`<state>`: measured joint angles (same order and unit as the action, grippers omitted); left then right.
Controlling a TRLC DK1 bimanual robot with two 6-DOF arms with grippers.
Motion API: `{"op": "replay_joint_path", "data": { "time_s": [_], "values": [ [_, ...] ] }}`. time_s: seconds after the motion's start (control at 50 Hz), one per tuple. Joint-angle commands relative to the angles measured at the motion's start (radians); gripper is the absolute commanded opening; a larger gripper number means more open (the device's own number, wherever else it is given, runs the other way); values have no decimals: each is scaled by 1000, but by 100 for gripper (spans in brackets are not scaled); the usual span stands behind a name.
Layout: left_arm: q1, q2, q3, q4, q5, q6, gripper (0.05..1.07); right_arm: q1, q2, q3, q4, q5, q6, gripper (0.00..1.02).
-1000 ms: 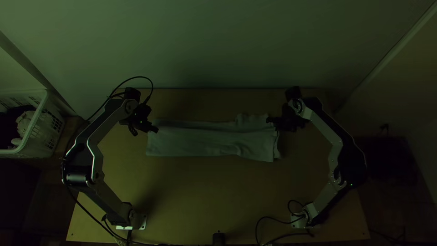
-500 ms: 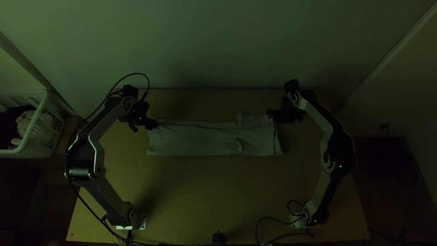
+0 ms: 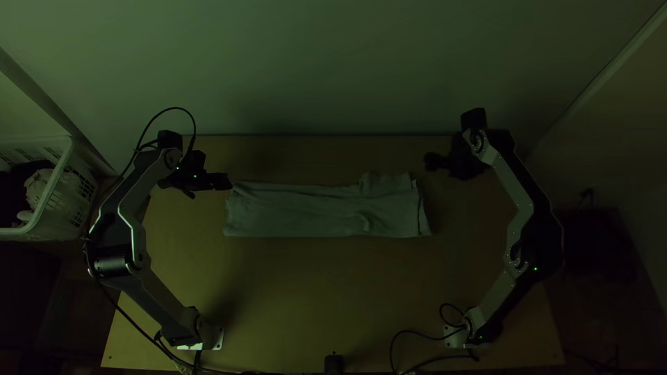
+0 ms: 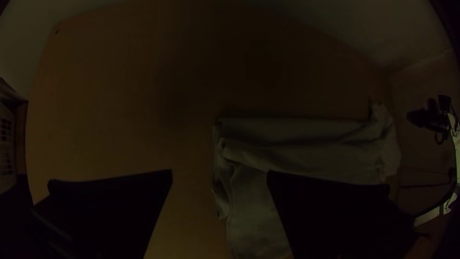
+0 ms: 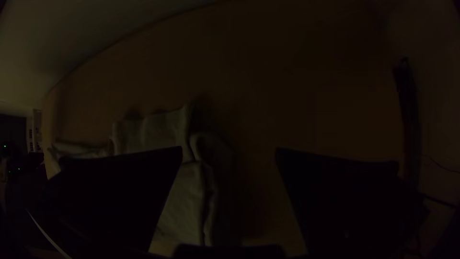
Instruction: Fold the t-shirt
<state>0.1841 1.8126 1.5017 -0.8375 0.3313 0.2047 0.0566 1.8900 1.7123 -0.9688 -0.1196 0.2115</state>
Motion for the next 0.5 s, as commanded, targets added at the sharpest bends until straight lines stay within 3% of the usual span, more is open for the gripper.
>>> {"op": "replay_joint_path", "data": {
  "time_s": [0.0, 0.48],
  "values": [
    [31, -33, -55, -3, 58, -37, 102, -24, -75, 27, 7, 12, -3, 98],
    [97, 47, -153, 61, 272, -59, 102, -35, -328, 18, 48, 11, 40, 98]
  ]
}}
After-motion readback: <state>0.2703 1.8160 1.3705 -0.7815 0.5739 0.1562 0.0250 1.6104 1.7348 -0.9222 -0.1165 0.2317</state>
